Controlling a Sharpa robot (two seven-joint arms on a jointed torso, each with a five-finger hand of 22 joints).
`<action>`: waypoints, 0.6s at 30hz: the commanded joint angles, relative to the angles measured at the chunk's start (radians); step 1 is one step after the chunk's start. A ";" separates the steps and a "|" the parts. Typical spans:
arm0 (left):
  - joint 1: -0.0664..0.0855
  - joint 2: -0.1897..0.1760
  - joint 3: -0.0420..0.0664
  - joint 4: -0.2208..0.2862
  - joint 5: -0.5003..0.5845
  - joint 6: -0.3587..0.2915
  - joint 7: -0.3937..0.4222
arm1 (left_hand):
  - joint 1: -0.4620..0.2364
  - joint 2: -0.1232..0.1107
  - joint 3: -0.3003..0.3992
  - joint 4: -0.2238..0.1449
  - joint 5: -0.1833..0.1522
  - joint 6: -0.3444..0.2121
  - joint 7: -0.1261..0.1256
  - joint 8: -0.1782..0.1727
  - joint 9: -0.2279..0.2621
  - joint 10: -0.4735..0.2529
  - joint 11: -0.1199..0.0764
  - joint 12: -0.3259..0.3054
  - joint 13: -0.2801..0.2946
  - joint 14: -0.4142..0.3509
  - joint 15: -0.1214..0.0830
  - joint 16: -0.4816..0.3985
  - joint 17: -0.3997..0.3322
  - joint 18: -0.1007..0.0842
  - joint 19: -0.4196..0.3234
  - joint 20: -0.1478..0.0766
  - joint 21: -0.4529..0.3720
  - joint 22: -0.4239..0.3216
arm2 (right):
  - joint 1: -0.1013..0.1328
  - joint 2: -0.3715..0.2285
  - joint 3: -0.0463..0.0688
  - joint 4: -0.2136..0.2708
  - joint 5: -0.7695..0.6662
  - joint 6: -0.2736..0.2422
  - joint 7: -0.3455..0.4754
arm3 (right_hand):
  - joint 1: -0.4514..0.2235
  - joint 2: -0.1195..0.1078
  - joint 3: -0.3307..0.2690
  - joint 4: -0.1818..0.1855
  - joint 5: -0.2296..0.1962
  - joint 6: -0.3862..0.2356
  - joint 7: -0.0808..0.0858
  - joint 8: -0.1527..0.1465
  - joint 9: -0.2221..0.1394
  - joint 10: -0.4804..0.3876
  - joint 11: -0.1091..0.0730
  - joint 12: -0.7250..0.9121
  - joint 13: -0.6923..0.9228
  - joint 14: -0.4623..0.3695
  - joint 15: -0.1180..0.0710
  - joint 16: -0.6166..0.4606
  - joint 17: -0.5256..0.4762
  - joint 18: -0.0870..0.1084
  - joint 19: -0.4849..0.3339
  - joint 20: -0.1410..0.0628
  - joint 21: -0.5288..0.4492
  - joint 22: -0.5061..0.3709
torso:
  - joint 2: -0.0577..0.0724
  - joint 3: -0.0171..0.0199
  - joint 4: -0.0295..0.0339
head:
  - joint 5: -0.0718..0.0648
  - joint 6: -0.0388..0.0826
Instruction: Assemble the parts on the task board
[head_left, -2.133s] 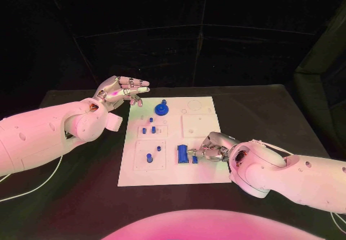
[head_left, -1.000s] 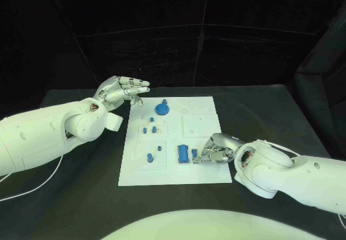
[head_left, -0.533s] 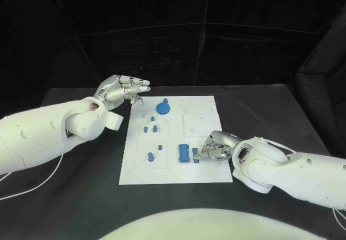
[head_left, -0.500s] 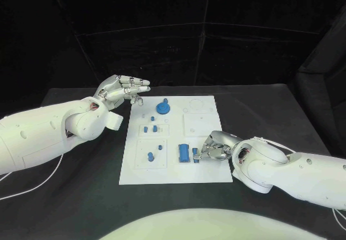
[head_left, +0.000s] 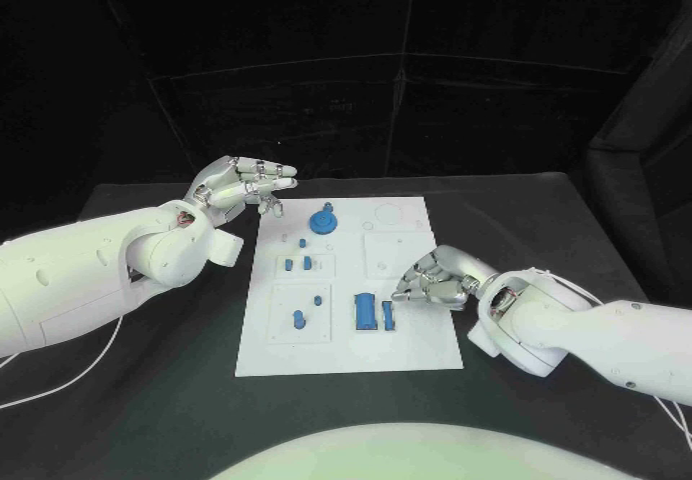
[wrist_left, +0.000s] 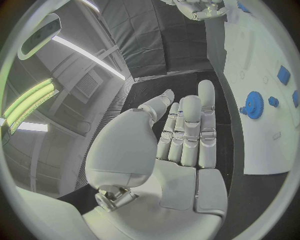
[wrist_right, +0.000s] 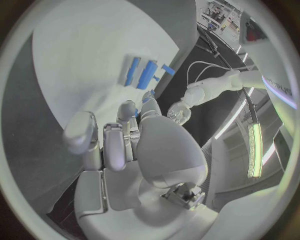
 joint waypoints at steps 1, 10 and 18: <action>0.001 0.007 0.001 -0.004 0.067 0.001 0.010 | -0.014 0.005 -0.019 0.006 0.002 -0.005 0.005 -0.004 -0.002 -0.011 0.002 0.006 -0.001 -0.056 0.001 -0.049 -0.035 0.011 -0.037 0.005 -0.035 -0.017 | 0.025 0.009 0.002 -0.060 0.415 -0.011 0.324 | 0.055 0.030 0.017 -0.033 -0.017 -0.022 0.010 -0.027 -0.016 -0.067 0.013 -0.162 -0.127 -0.063 0.015 -0.231 -0.265 0.057 -0.118 0.012 -0.254 -0.299 | -0.011 -0.0043 -0.0005 | -0.004 0.015; -0.001 0.057 -0.014 -0.081 0.161 0.025 0.048 | -0.031 0.013 -0.072 0.041 0.004 -0.030 0.017 -0.019 -0.002 -0.051 0.037 -0.041 -0.005 -0.325 0.092 -0.519 -0.262 -0.016 -0.360 0.080 -0.358 -0.218 | 0.075 0.129 0.011 -0.340 0.817 0.123 0.568 | 0.165 0.085 0.026 -0.110 -0.048 -0.055 0.081 -0.101 -0.114 -0.163 0.113 -0.608 -0.555 -0.340 0.131 -1.011 -0.846 0.070 -0.336 0.116 -0.802 -0.702 | -0.039 -0.0106 -0.0133 | -0.007 0.078; -0.035 0.145 -0.016 -0.214 0.222 0.001 0.078 | -0.019 0.025 -0.136 0.055 0.001 -0.063 -0.001 -0.026 -0.004 -0.094 0.067 -0.097 -0.006 -0.380 0.135 -0.737 -0.370 0.008 -0.465 0.153 -0.495 -0.331 | 0.081 0.279 0.032 -0.593 0.941 0.180 0.653 | 0.111 0.094 0.033 -0.202 -0.044 -0.077 0.106 -0.103 -0.223 -0.169 0.143 -0.652 -0.736 -0.368 0.184 -1.248 -1.060 0.079 -0.336 0.179 -1.007 -0.858 | -0.056 -0.0082 -0.0218 | -0.003 0.130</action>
